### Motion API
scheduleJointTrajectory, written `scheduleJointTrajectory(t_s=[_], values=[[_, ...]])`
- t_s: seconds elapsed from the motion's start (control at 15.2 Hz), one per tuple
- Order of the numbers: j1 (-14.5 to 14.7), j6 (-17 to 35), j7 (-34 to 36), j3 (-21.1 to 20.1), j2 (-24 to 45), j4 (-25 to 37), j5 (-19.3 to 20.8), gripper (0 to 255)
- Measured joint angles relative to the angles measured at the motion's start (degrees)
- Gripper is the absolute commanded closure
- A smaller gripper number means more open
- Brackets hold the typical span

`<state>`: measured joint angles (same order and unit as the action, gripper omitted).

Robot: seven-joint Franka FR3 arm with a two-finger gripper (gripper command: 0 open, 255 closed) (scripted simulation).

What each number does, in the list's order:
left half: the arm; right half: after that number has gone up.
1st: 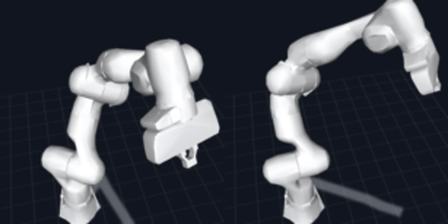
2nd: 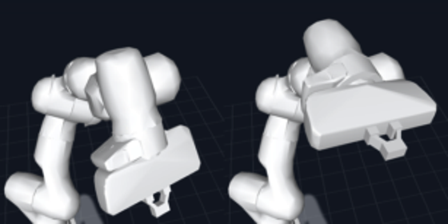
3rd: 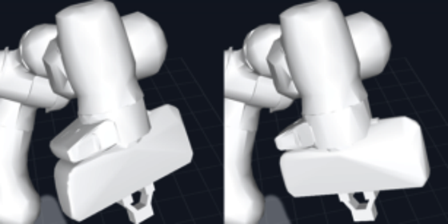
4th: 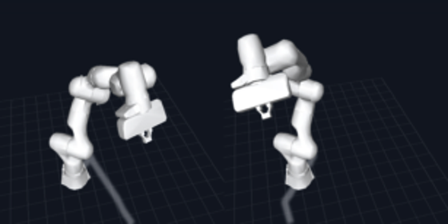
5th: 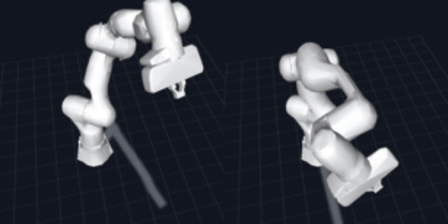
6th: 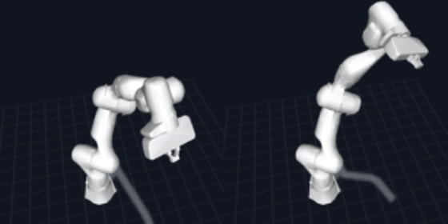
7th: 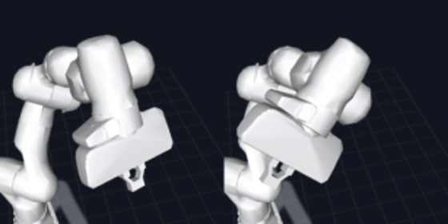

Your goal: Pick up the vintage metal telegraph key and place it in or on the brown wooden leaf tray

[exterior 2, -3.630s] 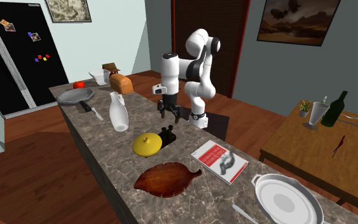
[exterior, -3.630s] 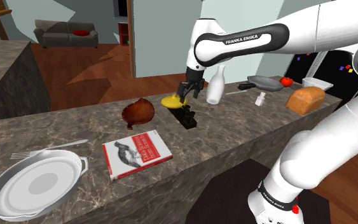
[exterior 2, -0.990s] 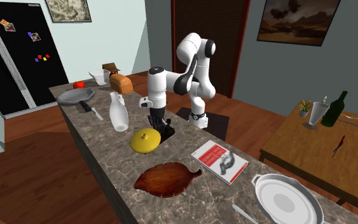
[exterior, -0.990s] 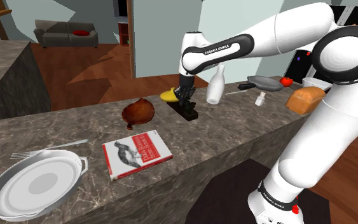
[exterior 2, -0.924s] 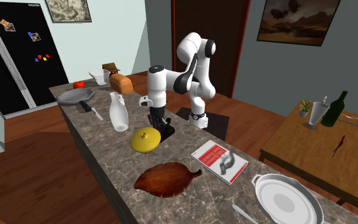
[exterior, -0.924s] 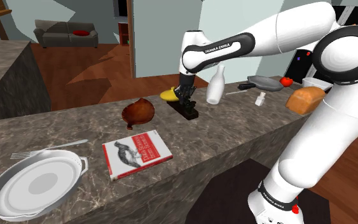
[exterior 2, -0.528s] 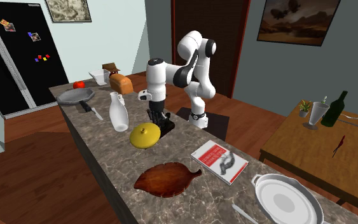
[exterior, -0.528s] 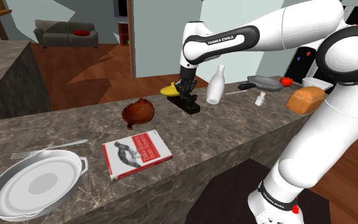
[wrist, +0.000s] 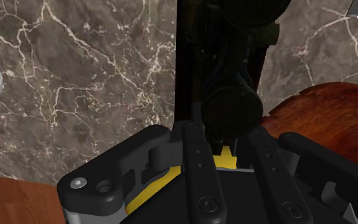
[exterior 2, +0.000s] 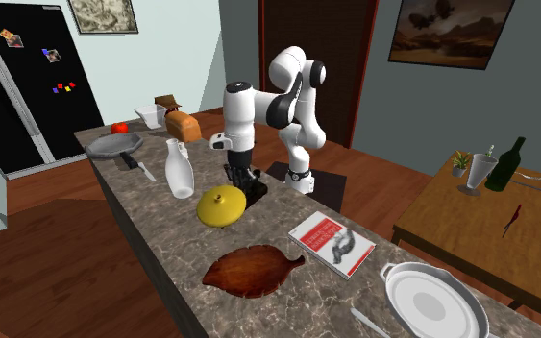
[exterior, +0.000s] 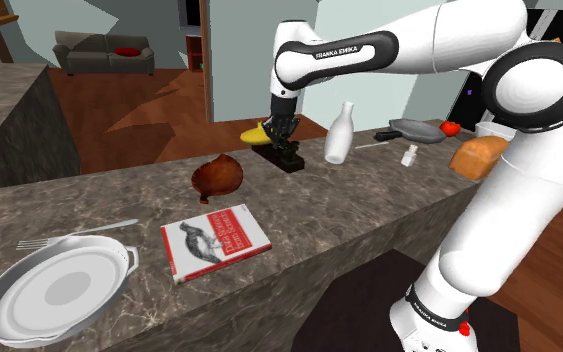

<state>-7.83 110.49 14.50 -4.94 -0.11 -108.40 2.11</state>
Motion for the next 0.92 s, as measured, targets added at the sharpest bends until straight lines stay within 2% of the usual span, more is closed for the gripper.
scheduleJointTrajectory(t_s=[0.46,0.73,0.92], values=[[4.0,-4.4,7.0,-2.9,12.4,16.4,1.9,255],[6.8,-9.0,10.2,-3.8,21.6,29.9,3.5,255],[9.4,-13.8,12.3,-4.2,29.7,42.7,4.8,255]])
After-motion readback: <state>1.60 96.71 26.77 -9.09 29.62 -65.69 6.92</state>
